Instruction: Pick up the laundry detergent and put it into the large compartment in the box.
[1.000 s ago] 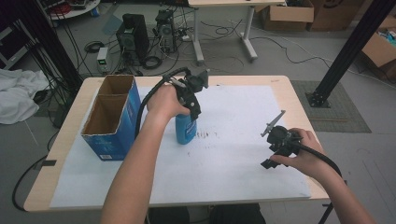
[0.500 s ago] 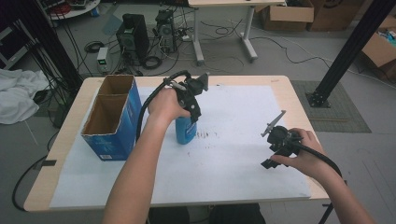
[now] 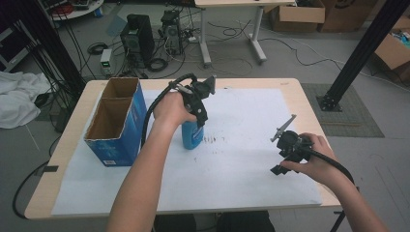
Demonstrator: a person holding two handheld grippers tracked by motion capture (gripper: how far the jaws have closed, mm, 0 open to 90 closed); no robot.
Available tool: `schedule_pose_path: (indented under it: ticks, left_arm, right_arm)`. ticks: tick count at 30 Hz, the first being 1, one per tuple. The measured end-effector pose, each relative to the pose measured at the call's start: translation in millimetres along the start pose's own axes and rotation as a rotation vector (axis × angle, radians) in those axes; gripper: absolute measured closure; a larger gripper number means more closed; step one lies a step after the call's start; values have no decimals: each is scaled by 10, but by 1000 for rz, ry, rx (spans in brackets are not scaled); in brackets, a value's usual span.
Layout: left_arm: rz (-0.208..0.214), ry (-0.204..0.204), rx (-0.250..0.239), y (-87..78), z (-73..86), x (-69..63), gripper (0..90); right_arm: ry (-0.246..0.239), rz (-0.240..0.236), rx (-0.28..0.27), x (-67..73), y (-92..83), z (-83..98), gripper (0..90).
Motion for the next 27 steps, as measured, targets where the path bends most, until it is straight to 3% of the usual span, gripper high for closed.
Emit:
schedule_pose_path:
  ticks: [27]
  left_arm:
    - [9, -43, -9, 11, 8, 24, 270]
  right_arm:
    - [4, 2, 4, -11, 22, 4, 232]
Point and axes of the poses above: each handheld gripper's, and its own axes: y roughly forward along the jaws, z roughly out of its underside, x roughly to its left, the point moved 4 cm from there along y, roughly forward along the jaws, and after that the axes turned 15 degrees about y, right-handed, at the moved point
